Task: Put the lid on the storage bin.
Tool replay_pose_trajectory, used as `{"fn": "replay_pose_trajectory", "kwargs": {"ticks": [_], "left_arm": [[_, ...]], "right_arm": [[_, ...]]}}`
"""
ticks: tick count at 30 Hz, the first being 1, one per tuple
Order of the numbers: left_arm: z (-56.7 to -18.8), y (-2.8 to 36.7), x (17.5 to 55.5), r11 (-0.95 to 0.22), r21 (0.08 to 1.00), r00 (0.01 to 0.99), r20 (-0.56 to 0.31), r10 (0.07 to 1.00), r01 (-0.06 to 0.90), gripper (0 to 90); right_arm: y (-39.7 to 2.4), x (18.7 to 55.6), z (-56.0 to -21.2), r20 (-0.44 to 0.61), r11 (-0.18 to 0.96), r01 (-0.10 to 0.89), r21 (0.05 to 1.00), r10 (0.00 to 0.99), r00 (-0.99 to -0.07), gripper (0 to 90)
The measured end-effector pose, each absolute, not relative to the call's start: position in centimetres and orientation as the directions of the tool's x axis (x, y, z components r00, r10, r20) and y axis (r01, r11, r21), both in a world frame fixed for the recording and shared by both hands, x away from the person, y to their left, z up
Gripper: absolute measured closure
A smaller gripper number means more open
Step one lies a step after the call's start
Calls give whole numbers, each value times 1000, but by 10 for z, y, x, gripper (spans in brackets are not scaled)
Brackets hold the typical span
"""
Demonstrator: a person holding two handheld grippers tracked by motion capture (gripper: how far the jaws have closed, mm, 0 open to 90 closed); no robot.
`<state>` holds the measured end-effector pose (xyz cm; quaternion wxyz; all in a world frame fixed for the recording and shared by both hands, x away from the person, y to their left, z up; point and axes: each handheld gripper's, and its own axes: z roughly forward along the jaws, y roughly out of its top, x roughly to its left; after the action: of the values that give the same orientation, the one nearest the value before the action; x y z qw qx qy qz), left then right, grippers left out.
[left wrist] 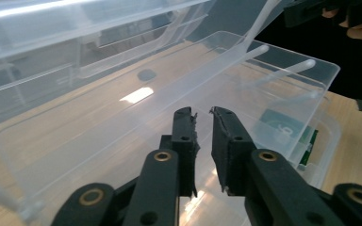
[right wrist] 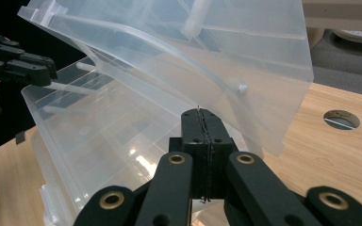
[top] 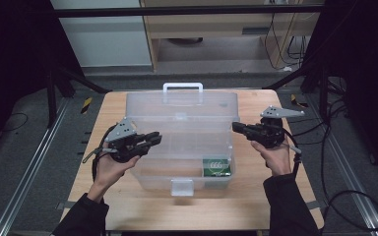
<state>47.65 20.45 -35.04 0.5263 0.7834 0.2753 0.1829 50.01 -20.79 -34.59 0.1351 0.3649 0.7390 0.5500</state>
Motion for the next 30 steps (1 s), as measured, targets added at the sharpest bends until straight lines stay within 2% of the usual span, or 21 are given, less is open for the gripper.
{"fn": "replay_pose_trajectory", "kwargs": {"ticks": [9, 21, 30], "left_arm": [[-351, 230, 477, -263, 930, 750, -20, 661, 257, 889], [-354, 257, 474, -214, 933, 705, -56, 707, 289, 892], [-356, 262, 473, -236, 926, 700, -42, 713, 295, 892]], "right_arm": [[-208, 499, -346, 199, 136, 394, 909, 689, -697, 900], [-208, 494, -348, 194, 146, 395, 907, 687, -700, 900], [-207, 488, -350, 179, 164, 395, 904, 693, -698, 900]]}}
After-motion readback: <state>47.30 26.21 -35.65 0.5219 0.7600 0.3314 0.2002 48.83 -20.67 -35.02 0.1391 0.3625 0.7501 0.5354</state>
